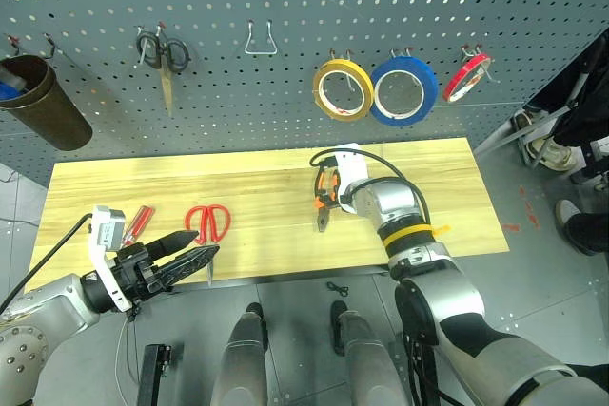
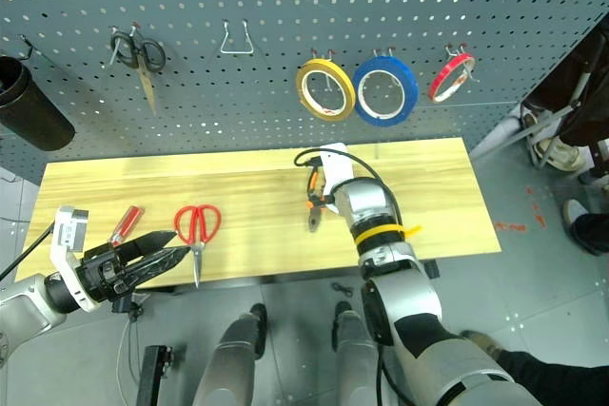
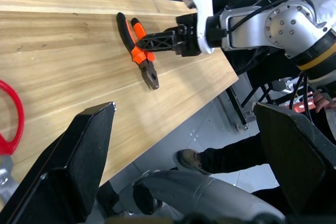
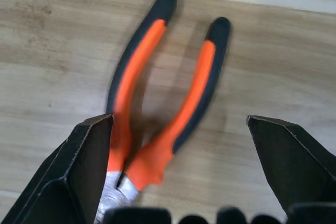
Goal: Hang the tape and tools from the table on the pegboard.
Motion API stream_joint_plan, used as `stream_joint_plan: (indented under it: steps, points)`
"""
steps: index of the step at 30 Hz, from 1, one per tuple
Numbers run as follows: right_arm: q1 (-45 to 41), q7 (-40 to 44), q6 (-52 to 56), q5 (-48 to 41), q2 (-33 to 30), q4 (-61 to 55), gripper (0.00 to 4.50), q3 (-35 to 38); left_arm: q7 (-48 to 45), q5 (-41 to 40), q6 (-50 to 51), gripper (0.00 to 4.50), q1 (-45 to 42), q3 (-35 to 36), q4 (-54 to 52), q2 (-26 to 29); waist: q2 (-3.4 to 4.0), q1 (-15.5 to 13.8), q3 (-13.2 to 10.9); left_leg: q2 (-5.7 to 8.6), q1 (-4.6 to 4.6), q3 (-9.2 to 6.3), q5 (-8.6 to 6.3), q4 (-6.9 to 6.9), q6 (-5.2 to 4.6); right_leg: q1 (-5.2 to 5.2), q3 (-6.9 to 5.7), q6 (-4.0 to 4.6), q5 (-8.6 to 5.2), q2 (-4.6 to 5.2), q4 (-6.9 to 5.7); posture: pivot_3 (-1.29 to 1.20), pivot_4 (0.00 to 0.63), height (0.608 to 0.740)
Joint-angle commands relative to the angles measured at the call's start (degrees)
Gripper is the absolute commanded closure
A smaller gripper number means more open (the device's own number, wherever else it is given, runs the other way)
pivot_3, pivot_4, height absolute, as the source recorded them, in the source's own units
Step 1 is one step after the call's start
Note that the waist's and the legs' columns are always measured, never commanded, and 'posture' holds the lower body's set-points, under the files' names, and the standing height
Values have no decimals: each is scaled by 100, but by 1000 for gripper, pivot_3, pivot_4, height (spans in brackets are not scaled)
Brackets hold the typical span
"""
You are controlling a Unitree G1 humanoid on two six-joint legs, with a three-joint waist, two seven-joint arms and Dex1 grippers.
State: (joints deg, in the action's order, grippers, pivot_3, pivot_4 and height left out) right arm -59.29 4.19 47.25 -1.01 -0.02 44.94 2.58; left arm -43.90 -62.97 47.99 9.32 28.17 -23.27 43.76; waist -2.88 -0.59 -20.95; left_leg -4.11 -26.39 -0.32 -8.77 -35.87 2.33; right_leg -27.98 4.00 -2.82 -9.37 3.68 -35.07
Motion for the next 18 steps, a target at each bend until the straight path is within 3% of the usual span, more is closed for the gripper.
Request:
stream_joint_plan:
  steps: [1, 11, 18]
  points:
    - [-179, -128, -215, -89, 133, 311, 20, 93, 5, -107, -2, 0, 69, 186, -170, 22, 1, -3, 0, -1, 0, 0, 0, 1, 0, -1, 0, 0, 0, -1, 0, 207, 407, 740]
    - [-404, -202, -486, -113, 309, 978, 20, 155, 46, -140, -5, 0, 174, 308, -249, 27, 3, -8, -2, -7, -1, 0, 0, 8, 0, -5, 0, 20, -13, -7, 1, 221, 408, 740]
    - [-357, 35, -589, -98, 299, 998, 2225, 73, 37, -138, -15, 0, 147, 325, -239, 17, 3, -3, -2, -23, 0, 0, 0, 8, 0, -7, -1, 25, -15, -23, 0, 229, 402, 740]
